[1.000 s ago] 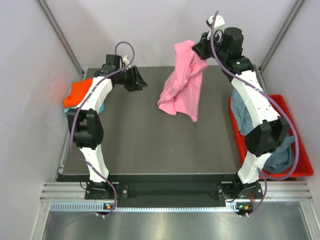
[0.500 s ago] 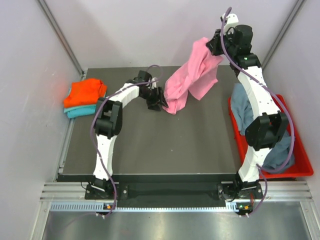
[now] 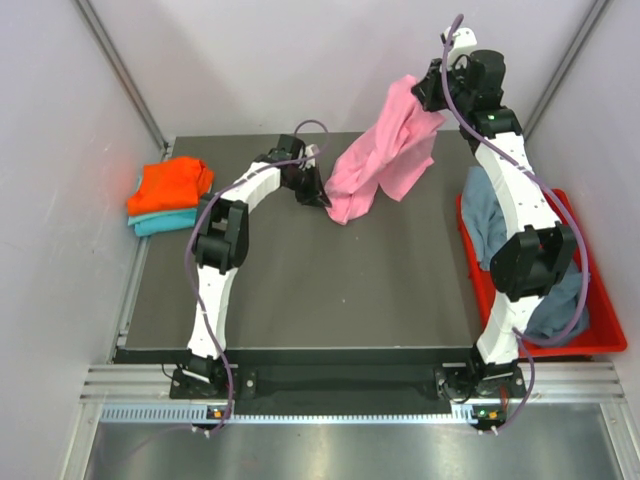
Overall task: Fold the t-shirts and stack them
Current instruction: Flatten the tshirt out
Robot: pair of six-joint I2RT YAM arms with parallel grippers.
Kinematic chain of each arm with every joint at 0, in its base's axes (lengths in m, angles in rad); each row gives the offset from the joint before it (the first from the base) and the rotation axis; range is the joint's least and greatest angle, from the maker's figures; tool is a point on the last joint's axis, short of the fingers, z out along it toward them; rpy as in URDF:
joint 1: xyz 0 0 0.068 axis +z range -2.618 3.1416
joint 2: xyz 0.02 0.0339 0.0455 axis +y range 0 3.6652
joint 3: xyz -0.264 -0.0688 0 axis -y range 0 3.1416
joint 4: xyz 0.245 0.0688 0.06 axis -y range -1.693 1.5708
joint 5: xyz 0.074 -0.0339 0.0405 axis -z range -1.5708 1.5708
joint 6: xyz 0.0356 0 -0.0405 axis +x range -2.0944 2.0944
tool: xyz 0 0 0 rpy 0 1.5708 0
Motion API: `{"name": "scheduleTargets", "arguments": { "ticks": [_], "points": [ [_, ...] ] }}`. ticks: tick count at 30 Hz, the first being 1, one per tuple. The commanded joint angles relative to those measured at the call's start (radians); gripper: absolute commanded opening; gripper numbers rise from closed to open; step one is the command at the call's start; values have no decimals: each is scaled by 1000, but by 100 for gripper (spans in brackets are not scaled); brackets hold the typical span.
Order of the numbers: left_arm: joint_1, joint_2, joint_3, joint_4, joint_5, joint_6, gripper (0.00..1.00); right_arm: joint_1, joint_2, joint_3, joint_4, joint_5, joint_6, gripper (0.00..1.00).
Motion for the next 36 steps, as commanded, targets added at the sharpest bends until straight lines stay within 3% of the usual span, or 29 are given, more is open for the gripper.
{"name": "scheduleTargets", "arguments": {
  "ticks": [1,3,7,20,23,28,31,36],
  "points": [
    [30,-90,37,7,18,9,0,-4,-26,41,73,1,8,0],
    [53,-117,83,-36,6,55,0,-2,-32,41,73,8,5,0],
    [92,-183,258,-163,-86,302,0,-7,-67,38,68,30,-19,0],
    [204,-712,22,22,-327,589,0,-22,-234,-13,47,113,-47,0],
    [204,-777,-48,32,-305,686,0,-27,-308,-68,24,91,-45,0],
    [204,-844,-137,-42,-250,700,0,-25,-449,-214,-28,9,30,0],
    [202,-838,-139,-161,-216,627,0,-21,-533,-367,-98,-42,99,0],
    [202,-927,-238,-376,-138,560,0,43,-681,-530,-237,-47,59,0]
  ]
}}
